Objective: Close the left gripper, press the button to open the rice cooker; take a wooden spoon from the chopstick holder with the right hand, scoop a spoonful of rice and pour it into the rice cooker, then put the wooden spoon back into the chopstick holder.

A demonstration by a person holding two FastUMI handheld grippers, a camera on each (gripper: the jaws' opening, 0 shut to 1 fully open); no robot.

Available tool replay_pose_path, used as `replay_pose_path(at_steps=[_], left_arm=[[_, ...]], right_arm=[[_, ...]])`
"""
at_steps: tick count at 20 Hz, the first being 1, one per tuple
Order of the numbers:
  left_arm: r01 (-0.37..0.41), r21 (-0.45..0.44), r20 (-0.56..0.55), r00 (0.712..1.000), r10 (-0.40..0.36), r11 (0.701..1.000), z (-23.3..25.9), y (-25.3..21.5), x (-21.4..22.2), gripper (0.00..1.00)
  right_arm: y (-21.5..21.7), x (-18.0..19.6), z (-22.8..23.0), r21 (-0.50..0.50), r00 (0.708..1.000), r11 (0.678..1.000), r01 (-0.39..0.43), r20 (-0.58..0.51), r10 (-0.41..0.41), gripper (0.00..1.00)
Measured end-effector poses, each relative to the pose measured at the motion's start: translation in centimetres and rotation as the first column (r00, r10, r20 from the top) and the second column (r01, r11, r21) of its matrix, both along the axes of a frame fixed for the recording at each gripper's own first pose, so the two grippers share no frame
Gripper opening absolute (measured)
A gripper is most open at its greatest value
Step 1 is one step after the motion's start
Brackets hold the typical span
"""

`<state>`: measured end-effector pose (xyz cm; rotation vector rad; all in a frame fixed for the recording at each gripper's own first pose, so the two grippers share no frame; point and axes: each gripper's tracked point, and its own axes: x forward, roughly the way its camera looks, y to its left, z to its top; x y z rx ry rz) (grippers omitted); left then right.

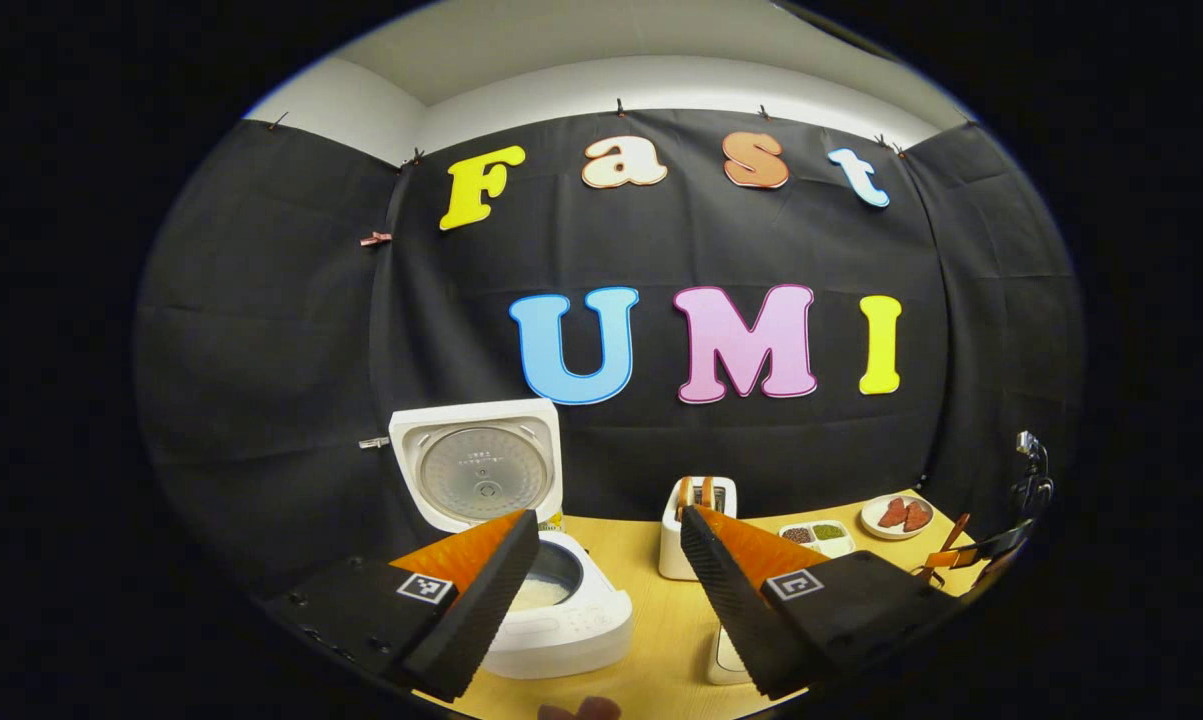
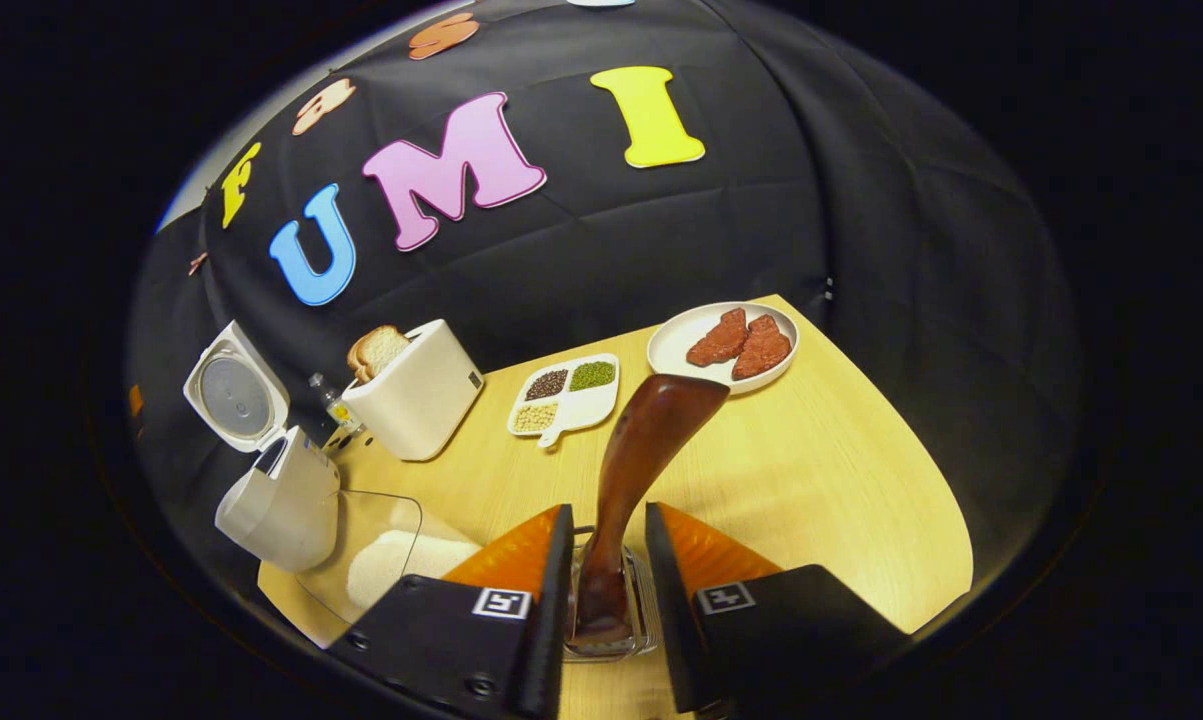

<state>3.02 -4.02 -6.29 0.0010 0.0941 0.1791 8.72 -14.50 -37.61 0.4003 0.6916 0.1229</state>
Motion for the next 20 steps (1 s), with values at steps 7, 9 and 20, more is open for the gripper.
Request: replay_pose_path(at_steps=[7,9,20], left_arm=[[-0.025,-0.009,-0.013,1.0,0.025,1.0,-0.7,1.5,-0.6,0.98],[-0.02,-0.012,-0.01,1.0,0.02,1.0,-0.8,1.8,-0.7,0.98],[0.05,-0.014,0.022,0.999,-0.05,0.999,-0.5,5.3,-2.1,0.98]], right_arm=[[-0.4,0.0,1.4,0.097,0.996,0.992,0.078,0.038,-0.082,0.14],[-0.6,0.4,3.3,0.104,0.991,0.99,0.1,0.083,-0.109,0.08],[8.0,-0.4,16.0,-0.003,0.935,0.999,-0.05,0.352,0.048,0.07]])
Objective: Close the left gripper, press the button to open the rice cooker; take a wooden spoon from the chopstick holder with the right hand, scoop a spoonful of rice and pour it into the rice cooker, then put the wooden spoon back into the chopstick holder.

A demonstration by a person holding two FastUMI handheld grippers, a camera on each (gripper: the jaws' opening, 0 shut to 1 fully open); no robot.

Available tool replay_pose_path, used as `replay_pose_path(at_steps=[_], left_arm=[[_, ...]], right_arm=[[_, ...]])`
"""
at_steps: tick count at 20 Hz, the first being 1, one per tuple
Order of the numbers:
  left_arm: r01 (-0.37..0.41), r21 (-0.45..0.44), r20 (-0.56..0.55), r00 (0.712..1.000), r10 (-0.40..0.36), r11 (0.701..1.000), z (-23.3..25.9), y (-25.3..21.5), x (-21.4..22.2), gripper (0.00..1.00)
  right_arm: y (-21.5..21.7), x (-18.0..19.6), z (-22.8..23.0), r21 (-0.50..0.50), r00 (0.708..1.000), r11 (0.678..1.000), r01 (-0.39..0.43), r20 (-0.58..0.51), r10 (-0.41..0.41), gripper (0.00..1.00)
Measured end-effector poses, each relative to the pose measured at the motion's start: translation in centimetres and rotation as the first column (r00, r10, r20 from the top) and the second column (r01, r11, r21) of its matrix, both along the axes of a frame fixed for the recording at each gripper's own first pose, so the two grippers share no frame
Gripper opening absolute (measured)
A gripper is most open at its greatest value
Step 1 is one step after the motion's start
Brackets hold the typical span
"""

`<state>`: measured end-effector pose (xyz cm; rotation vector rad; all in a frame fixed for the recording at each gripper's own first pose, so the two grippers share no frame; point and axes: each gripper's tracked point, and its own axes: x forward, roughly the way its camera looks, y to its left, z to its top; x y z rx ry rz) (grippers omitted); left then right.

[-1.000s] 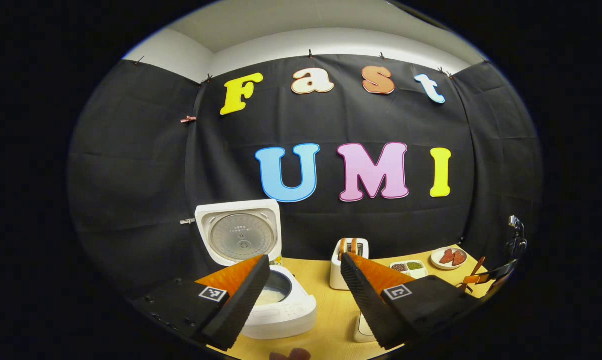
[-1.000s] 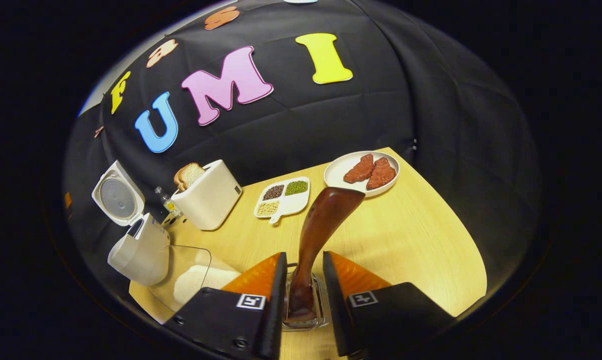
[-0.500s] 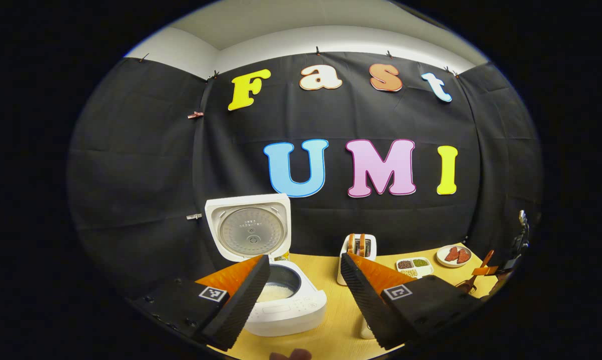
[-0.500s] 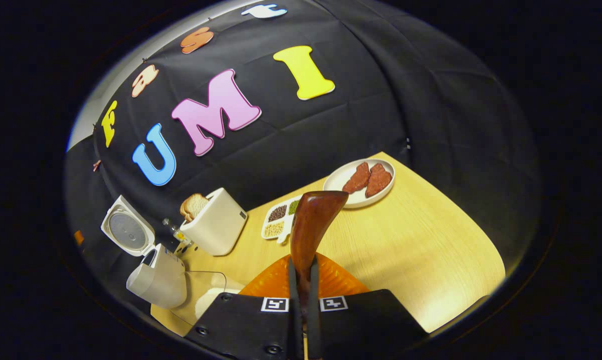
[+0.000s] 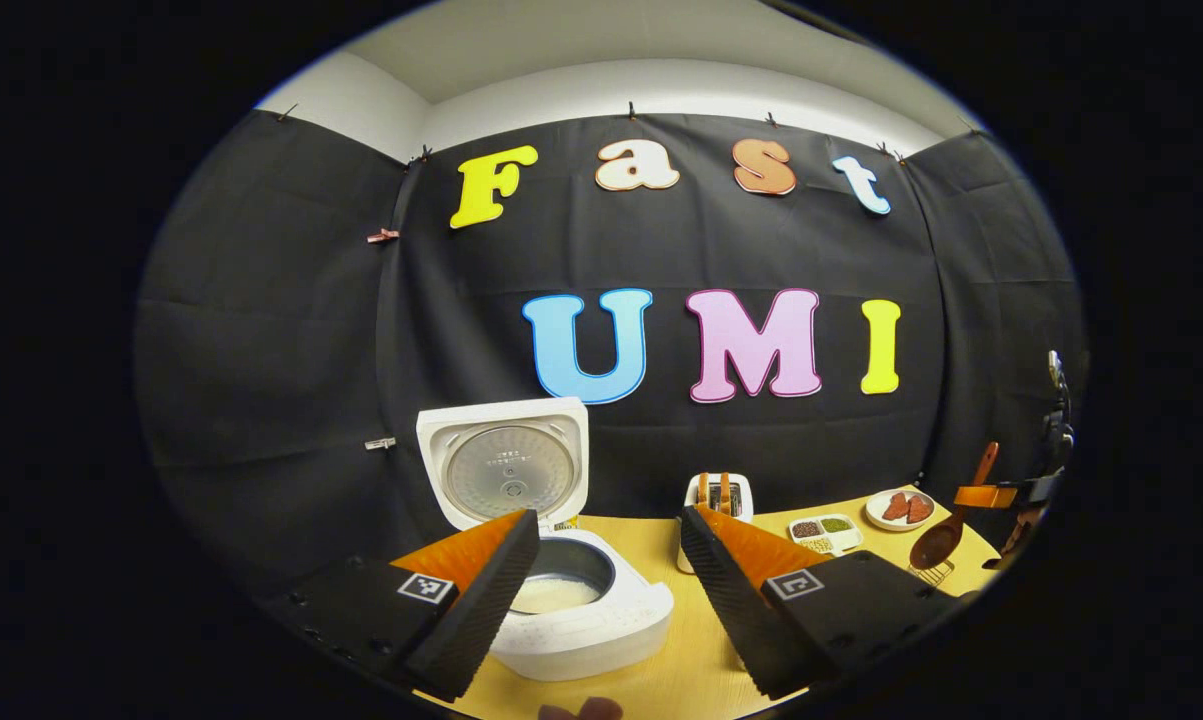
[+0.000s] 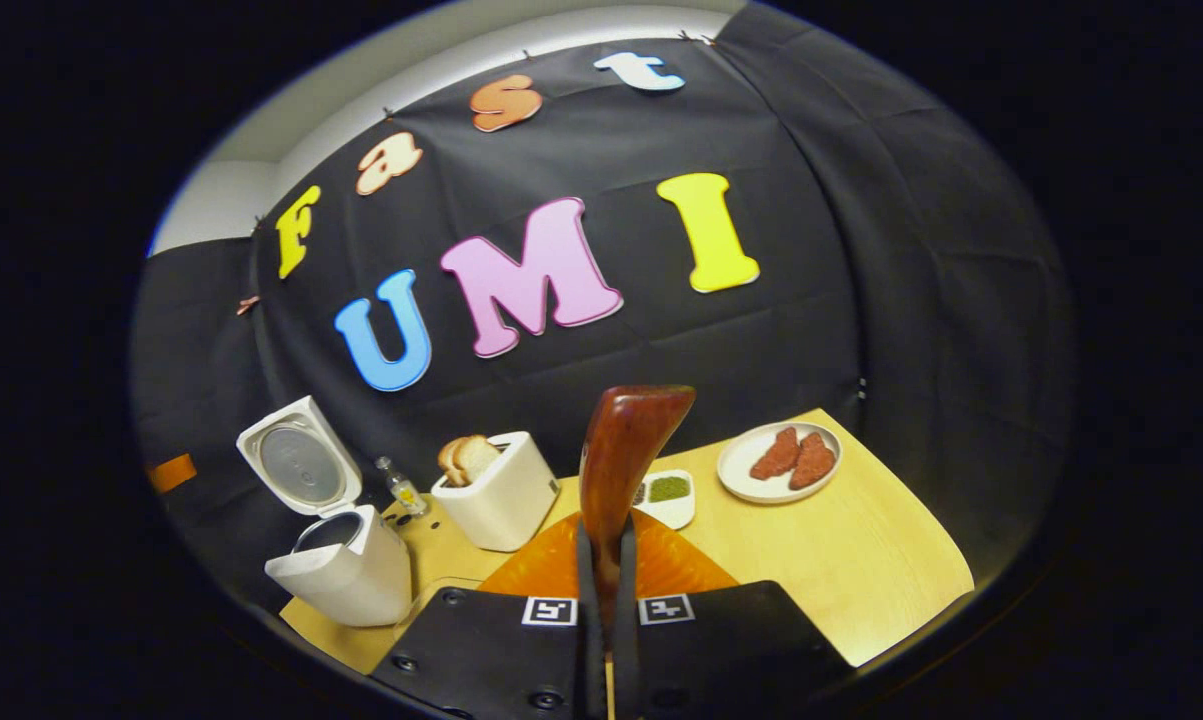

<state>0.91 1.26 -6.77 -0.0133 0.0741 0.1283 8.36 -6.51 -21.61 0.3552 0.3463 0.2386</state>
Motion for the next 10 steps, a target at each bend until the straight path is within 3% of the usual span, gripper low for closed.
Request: replay_pose_path(at_steps=[4,10], left_arm=[[0.026,-0.002,0.002,1.0,-0.026,1.0,-0.7,2.0,-0.4,0.98],[0.063,-0.001,0.006,0.998,-0.063,0.998,-1.6,4.6,-0.4,0.98]], right_arm=[[7.7,-0.7,-1.6,-0.127,0.987,0.979,-0.159,-0.013,0.159,0.08],[12.4,-0.9,-8.0,-0.42,0.98,0.885,-0.199,-0.109,0.168,0.08]])
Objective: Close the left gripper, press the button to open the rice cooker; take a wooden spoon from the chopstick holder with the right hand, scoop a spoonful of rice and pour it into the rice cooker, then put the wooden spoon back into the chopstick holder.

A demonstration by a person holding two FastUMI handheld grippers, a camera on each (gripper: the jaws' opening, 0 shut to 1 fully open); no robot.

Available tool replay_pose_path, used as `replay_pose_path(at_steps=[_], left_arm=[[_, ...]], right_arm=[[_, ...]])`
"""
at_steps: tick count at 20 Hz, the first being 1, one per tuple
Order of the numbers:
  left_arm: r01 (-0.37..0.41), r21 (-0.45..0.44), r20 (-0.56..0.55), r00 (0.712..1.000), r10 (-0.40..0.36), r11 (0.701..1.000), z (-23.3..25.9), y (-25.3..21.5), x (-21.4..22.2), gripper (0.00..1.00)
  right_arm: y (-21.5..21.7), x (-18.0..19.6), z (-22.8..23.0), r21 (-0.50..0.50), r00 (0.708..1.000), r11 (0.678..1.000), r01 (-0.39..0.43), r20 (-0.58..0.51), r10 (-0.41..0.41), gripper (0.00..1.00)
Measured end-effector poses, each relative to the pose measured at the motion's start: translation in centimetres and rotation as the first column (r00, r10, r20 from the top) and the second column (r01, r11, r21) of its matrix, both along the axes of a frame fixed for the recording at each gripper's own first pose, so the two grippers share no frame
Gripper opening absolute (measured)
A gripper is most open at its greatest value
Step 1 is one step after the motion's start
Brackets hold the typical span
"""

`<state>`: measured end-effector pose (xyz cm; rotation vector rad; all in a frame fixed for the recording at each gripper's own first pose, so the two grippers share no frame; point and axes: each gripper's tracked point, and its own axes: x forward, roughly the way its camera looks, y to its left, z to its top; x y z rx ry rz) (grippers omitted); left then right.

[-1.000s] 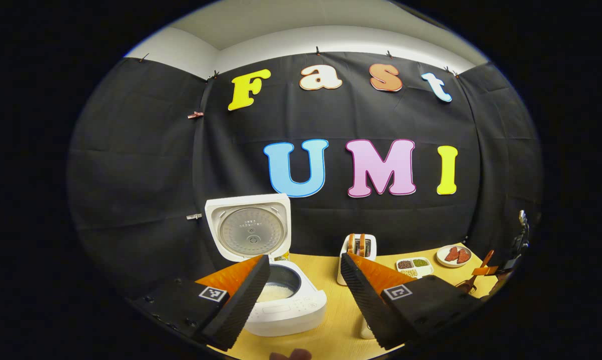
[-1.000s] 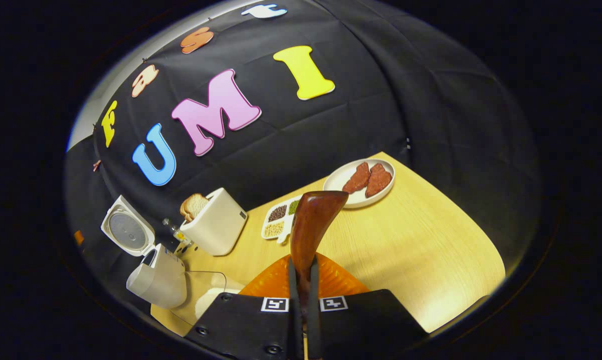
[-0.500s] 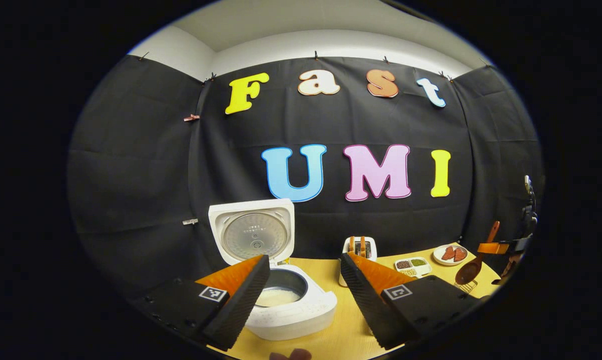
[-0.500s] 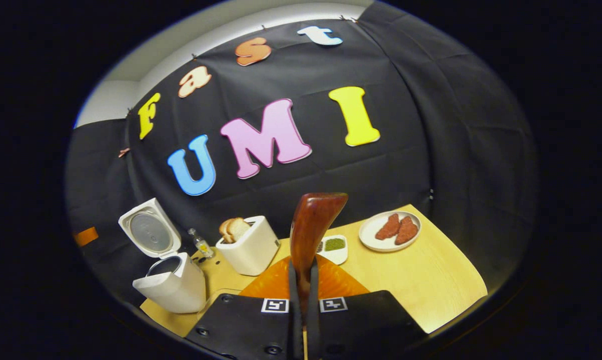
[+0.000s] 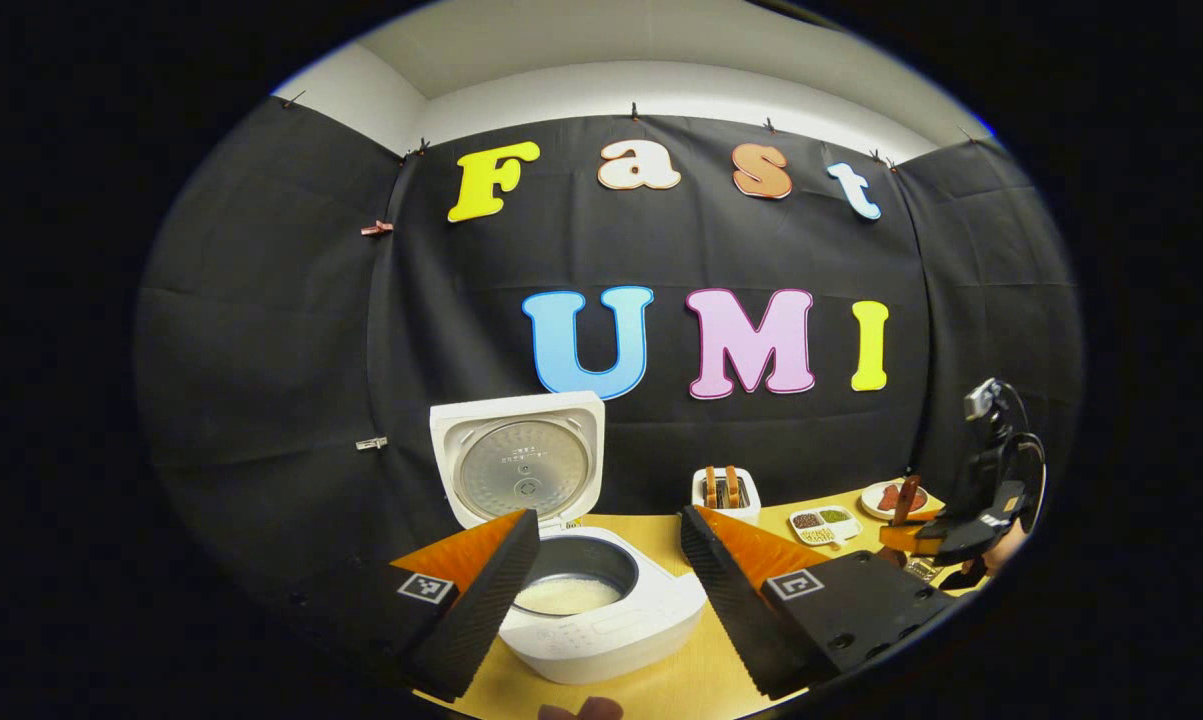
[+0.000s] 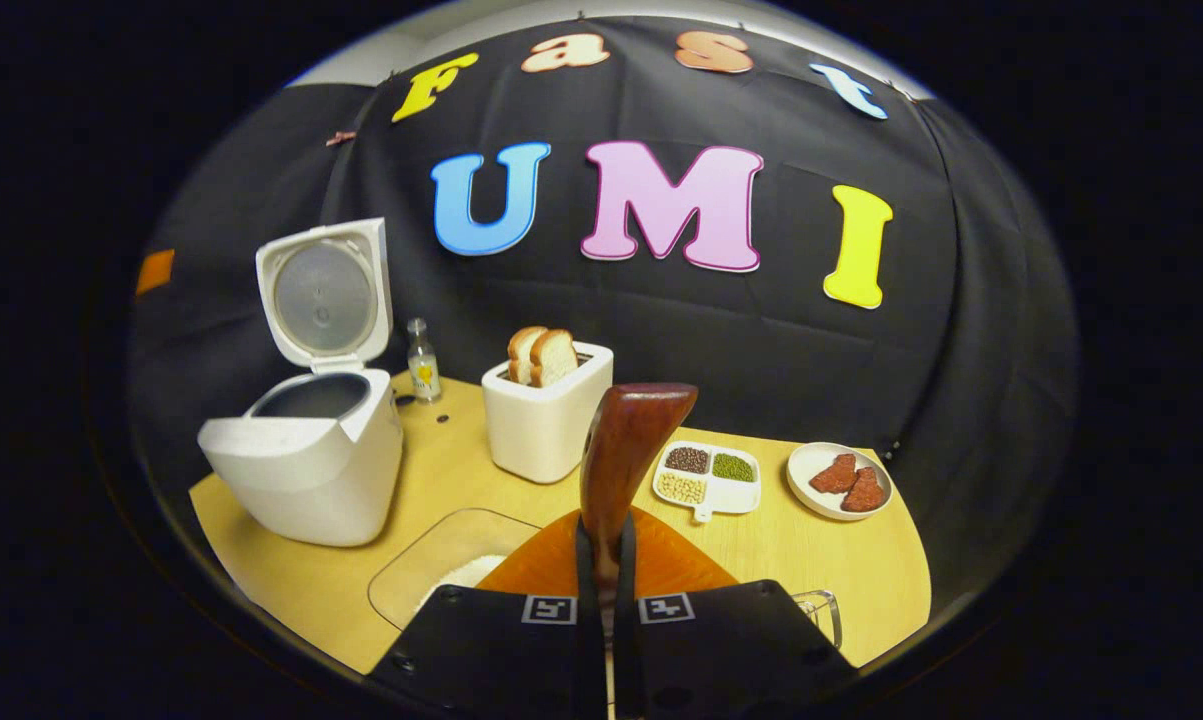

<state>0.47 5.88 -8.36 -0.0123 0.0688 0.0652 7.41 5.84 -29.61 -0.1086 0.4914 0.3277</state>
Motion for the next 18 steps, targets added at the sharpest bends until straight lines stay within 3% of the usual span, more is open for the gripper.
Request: replay_pose_path(at_steps=[4,8,12,15,18], left_arm=[[0.017,0.021,0.0,1.0,-0.017,1.0,-0.8,1.5,0.0,0.98],[0.034,0.016,-0.001,0.999,-0.034,0.999,-1.1,2.5,0.2,0.98],[0.037,0.013,-0.002,0.999,-0.037,0.999,-1.5,3.3,0.2,0.98],[0.032,0.013,-0.004,0.999,-0.032,0.999,-1.6,3.8,0.0,0.98],[0.028,0.011,-0.006,1.0,-0.027,1.0,-1.7,4.2,-0.1,0.98]], right_arm=[[0.8,-1.0,-4.1,-0.197,1.0,0.98,0.0,-0.024,-0.005,0.08],[0.9,-2.4,-6.1,-0.23,0.99,0.97,0.085,-0.087,-0.108,0.08],[2.2,-3.1,-6.3,-0.073,0.956,0.971,0.227,-0.175,-0.236,0.12],[3.2,-3.1,-6.1,0.052,0.924,0.945,0.322,-0.233,-0.302,0.08],[3.4,-2.9,-6.4,0.163,0.89,0.9,0.405,-0.295,-0.348,0.08]])
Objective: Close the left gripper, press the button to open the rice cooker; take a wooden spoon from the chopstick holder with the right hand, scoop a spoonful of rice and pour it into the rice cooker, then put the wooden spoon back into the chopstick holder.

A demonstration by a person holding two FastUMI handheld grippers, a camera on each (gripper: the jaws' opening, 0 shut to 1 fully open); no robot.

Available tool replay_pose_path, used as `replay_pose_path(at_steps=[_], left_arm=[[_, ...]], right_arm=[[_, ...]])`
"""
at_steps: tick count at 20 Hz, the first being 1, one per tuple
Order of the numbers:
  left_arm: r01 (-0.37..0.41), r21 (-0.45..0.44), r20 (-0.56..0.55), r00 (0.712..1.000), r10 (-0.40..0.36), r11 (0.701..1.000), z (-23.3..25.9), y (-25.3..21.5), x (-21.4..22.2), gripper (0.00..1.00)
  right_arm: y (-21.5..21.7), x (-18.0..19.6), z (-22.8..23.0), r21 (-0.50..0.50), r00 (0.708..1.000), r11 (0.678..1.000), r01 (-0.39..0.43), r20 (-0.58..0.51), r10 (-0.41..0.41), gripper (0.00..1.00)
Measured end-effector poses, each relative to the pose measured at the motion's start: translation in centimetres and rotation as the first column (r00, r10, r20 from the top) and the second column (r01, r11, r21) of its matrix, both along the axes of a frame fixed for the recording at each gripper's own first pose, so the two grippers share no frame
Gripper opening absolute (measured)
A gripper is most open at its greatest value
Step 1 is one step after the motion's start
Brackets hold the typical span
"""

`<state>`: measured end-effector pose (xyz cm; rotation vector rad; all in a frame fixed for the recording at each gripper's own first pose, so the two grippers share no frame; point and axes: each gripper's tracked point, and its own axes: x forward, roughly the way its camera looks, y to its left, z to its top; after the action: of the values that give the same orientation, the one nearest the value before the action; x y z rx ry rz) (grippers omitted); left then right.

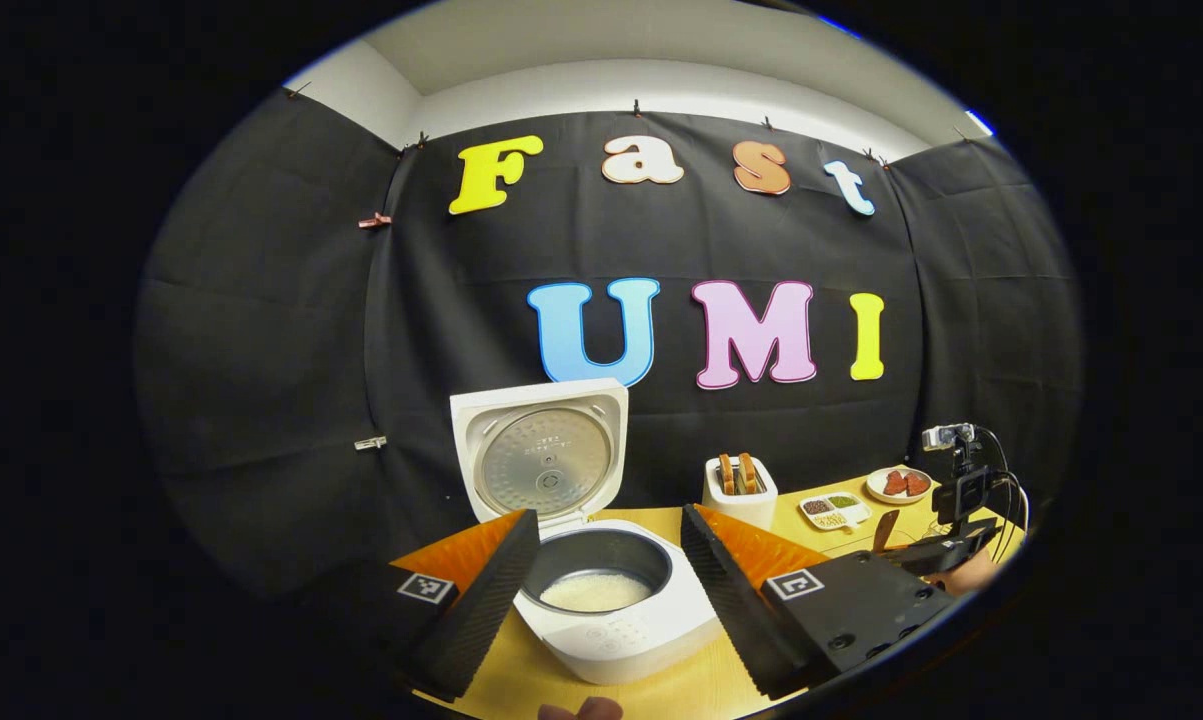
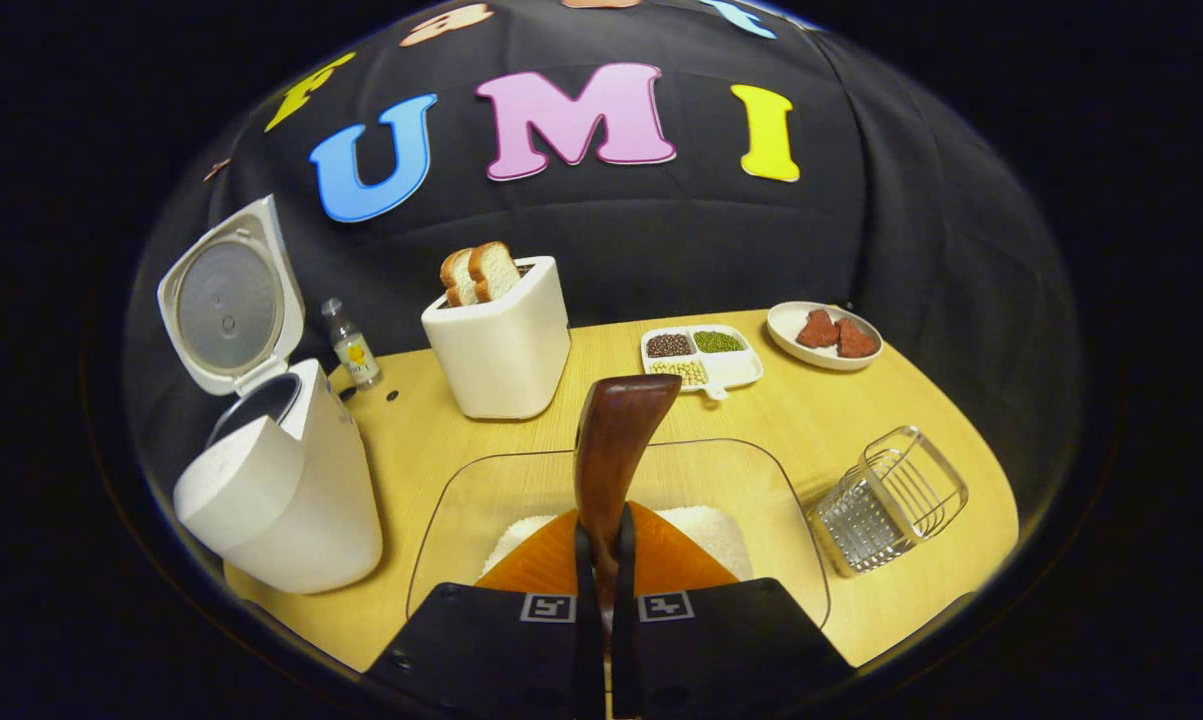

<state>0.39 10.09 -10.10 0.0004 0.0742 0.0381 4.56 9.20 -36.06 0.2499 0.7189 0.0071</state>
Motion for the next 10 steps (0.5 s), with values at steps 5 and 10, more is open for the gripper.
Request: replay_pose_path(at_steps=[5,10], left_arm=[[-0.006,-0.011,-0.004,1.0,0.006,1.0,-0.2,0.4,-0.2,0.98],[-0.012,-0.008,-0.002,1.0,0.012,1.0,0.0,0.7,-0.5,0.98]], right_arm=[[-1.1,0.4,-0.5,0.264,0.987,0.951,0.159,-0.064,-0.148,0.08],[-2.9,1.0,1.3,0.446,0.968,0.861,0.245,-0.066,-0.241,0.07]])
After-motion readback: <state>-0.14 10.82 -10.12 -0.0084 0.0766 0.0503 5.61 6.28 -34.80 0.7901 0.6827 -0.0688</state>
